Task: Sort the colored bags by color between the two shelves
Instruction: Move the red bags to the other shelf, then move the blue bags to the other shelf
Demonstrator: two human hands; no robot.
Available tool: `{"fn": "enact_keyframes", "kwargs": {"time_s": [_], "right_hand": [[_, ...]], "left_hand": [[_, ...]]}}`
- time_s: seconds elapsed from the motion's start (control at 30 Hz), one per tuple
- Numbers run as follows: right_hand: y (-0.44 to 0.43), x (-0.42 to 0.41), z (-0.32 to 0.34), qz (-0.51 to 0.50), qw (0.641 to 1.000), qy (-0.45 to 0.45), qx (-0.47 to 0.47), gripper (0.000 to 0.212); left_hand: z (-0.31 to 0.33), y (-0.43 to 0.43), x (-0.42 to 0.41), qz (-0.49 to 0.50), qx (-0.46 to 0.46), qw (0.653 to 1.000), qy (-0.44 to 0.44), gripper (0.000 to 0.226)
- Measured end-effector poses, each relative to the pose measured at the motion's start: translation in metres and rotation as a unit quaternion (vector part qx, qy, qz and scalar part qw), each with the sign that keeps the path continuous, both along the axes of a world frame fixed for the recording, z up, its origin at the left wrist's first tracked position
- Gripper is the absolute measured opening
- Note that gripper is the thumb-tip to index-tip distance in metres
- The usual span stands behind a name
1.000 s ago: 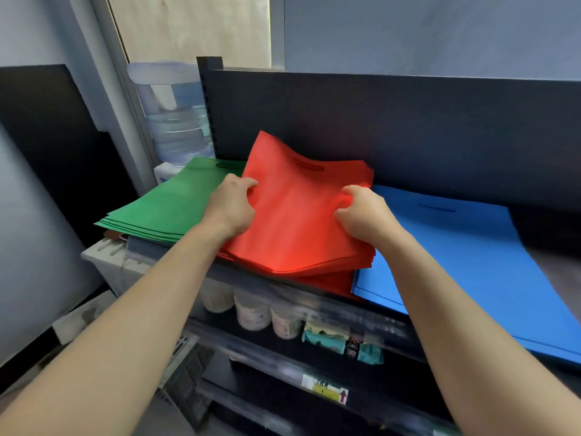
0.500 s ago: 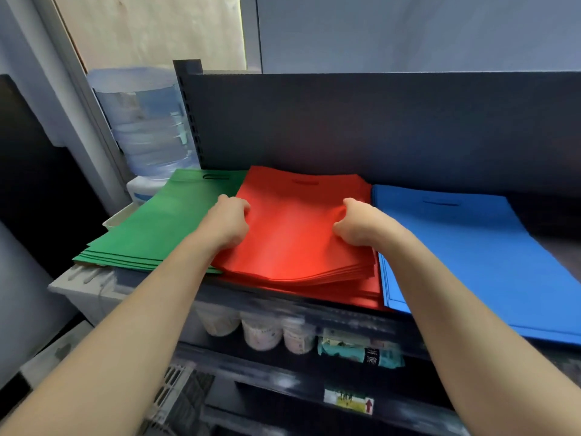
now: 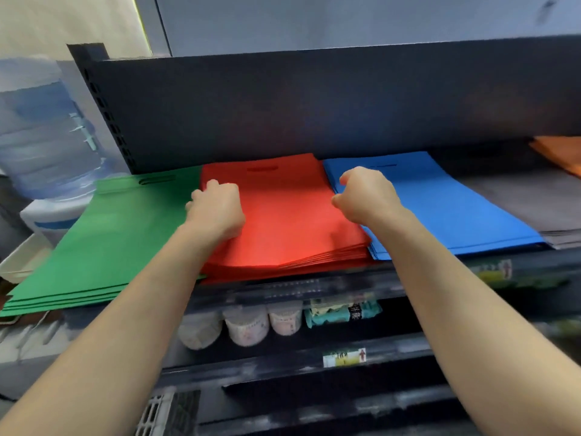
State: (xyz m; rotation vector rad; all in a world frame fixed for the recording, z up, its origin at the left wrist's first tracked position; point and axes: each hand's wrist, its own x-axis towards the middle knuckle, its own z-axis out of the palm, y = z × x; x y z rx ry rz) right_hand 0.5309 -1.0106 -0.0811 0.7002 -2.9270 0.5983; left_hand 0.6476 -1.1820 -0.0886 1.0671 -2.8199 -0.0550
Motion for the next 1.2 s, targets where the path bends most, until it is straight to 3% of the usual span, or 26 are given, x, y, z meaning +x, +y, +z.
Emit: {"fn": "enact_keyframes", "kwargs": {"time_s": [0.13,0.33,0.5,0.6,0.73,1.0,1.2], "right_hand": [[0.038,0.008,0.013,-0.003,0.998,0.058,-0.016,0.032],[0.139,0.006,0.028,-0.057,0.991,0.121,-0.022,0.035],[0.267,-0.006,0.039,-0.156,0.978,0.138,-0.03,0.035],[0.359,-0.017,0.043,-0.238,0.96,0.146,-0.023,0.034],[0.484,-0.023,0.043,-0.333,0.929,0.163,0.009,0.032],[0.674,-0.004,0.048,-0.479,0.86,0.176,-0.015,0.034],[0.772,-0.008,0.038,-0.552,0.812,0.179,-0.053,0.041]], "left_hand": [[0.021,0.055,-0.022,-0.069,-0.132,0.986,0.074,0.03],[0.049,0.172,-0.063,-0.266,-0.1,0.942,0.176,0.03],[0.053,0.299,-0.104,-0.481,0.008,0.848,0.223,0.034],[0.055,0.391,-0.133,-0.566,0.02,0.791,0.231,0.034],[0.06,0.514,-0.164,-0.629,0.007,0.738,0.245,0.032],[0.066,0.71,-0.197,-0.709,0.029,0.648,0.276,0.032],[0.064,0.814,-0.23,-0.743,0.06,0.61,0.268,0.026]]}}
